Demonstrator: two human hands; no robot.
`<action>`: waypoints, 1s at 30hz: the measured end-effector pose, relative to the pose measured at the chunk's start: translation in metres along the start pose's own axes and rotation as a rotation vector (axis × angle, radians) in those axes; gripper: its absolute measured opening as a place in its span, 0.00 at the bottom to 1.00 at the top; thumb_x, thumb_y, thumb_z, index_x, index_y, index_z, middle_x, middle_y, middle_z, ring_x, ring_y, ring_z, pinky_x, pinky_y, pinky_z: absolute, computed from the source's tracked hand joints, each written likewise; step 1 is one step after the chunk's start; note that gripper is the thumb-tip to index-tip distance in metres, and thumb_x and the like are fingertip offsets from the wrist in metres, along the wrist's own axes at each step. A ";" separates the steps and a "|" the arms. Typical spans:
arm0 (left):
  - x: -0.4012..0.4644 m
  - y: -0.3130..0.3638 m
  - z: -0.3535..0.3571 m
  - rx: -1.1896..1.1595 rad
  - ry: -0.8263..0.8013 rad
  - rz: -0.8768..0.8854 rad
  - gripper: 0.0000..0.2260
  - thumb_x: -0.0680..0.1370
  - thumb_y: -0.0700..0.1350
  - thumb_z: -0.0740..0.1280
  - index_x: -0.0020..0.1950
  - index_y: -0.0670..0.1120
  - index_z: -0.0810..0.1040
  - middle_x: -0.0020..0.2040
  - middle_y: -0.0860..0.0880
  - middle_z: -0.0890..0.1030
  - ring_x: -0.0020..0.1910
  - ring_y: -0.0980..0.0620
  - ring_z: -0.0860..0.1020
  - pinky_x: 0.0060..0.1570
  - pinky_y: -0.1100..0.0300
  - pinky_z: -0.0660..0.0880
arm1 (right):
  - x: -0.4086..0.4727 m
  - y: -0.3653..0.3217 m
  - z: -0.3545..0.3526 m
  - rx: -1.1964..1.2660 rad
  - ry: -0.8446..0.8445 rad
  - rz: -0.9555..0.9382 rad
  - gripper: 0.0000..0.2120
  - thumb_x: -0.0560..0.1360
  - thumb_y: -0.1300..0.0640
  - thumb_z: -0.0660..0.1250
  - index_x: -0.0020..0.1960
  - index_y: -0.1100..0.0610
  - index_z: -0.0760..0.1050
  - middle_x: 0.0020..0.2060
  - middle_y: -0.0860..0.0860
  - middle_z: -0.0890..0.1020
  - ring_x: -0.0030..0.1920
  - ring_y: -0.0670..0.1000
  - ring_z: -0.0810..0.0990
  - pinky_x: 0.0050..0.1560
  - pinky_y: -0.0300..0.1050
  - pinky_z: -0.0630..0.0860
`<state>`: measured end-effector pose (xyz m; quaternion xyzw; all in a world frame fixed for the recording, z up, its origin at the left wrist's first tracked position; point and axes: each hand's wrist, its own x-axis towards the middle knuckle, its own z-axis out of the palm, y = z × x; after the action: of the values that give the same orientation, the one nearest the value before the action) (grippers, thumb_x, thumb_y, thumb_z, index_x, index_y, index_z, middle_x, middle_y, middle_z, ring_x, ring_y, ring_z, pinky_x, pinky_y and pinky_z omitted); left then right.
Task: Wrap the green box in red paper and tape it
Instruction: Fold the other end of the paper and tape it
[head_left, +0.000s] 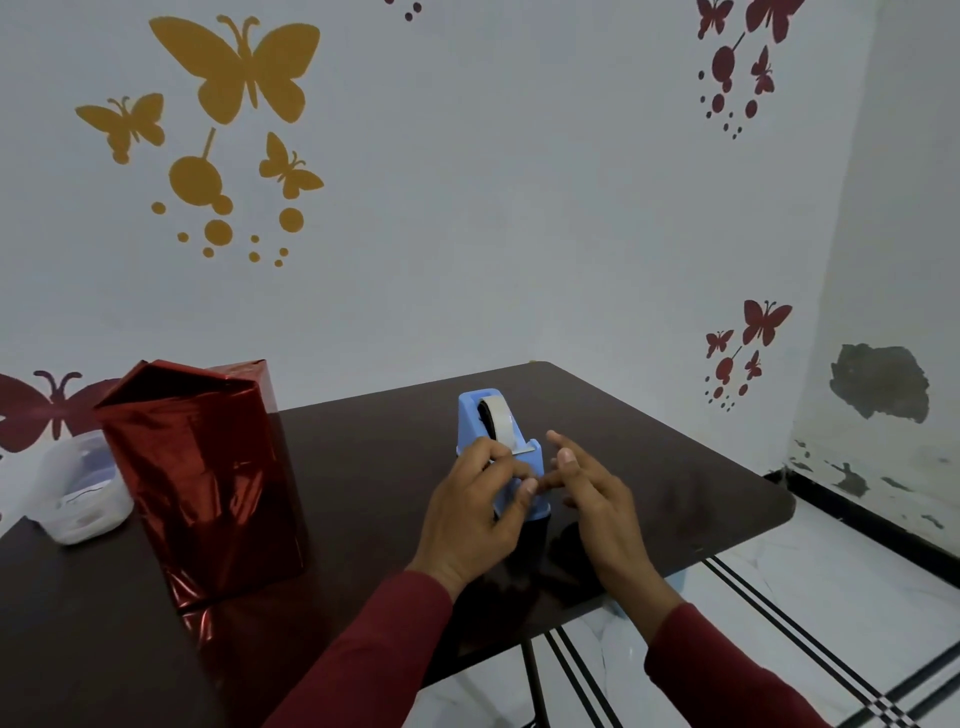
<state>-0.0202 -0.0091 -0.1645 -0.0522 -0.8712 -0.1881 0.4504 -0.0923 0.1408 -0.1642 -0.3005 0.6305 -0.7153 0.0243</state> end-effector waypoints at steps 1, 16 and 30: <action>0.000 0.000 0.001 0.007 0.012 0.005 0.10 0.83 0.54 0.65 0.52 0.49 0.82 0.52 0.55 0.73 0.49 0.56 0.76 0.38 0.54 0.80 | 0.001 0.000 0.000 0.013 0.001 0.012 0.18 0.80 0.39 0.63 0.47 0.46 0.88 0.64 0.41 0.83 0.68 0.41 0.77 0.66 0.45 0.74; 0.002 0.000 0.004 -0.232 0.184 -0.149 0.09 0.81 0.50 0.67 0.48 0.46 0.83 0.49 0.57 0.74 0.49 0.56 0.78 0.46 0.70 0.72 | 0.004 0.007 -0.009 0.098 -0.013 -0.130 0.23 0.74 0.69 0.74 0.65 0.53 0.80 0.52 0.52 0.87 0.56 0.50 0.85 0.57 0.43 0.82; 0.009 0.003 -0.004 -0.323 0.313 -0.438 0.12 0.73 0.44 0.80 0.56 0.51 0.87 0.44 0.52 0.76 0.39 0.60 0.75 0.38 0.71 0.70 | 0.007 0.011 -0.009 0.078 0.067 -0.046 0.15 0.73 0.67 0.76 0.58 0.55 0.83 0.42 0.54 0.88 0.48 0.52 0.88 0.55 0.47 0.84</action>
<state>-0.0212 -0.0084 -0.1544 0.0954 -0.7405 -0.4225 0.5138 -0.1060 0.1432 -0.1717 -0.2896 0.5955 -0.7493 -0.0013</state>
